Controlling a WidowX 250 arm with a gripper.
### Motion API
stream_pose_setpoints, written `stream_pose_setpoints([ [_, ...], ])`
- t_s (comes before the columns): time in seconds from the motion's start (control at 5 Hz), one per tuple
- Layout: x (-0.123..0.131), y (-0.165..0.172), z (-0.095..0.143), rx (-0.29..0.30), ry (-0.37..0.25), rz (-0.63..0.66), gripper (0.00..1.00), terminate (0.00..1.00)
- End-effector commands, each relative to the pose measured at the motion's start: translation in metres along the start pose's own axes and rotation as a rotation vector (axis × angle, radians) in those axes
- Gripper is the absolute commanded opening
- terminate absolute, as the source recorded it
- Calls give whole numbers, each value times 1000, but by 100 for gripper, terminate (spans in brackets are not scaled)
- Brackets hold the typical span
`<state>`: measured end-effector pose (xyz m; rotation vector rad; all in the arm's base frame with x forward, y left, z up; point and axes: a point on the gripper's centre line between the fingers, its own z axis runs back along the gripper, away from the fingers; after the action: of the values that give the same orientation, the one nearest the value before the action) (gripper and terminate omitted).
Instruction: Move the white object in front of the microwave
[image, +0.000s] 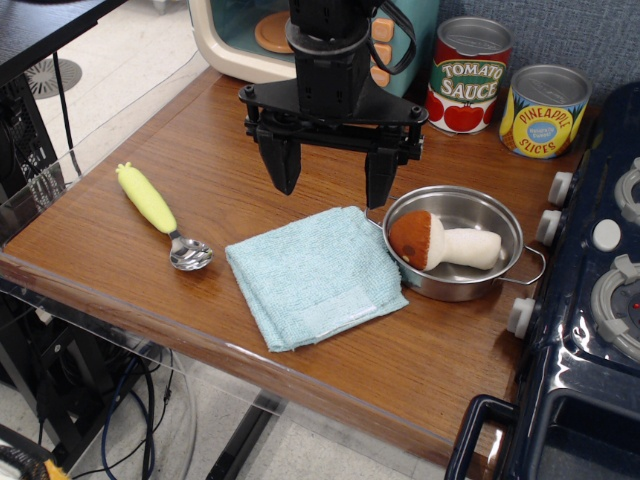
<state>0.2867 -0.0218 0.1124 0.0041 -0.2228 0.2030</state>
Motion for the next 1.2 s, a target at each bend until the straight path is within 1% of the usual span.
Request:
stream_pose_setpoints([
  [0.0,0,0,0,0,0,0,100,0],
  [0.2,6,-8,0,-13,12,-112,100,0],
  [0.4,18,-18,-6,-34,72,-305,100,0],
  [0.6,28,-29,-12,-81,103,-491,100,0],
  [0.8,33,-45,-28,-101,125,-625,100,0],
  [1.0,32,-57,-47,-130,145,-692,100,0],
])
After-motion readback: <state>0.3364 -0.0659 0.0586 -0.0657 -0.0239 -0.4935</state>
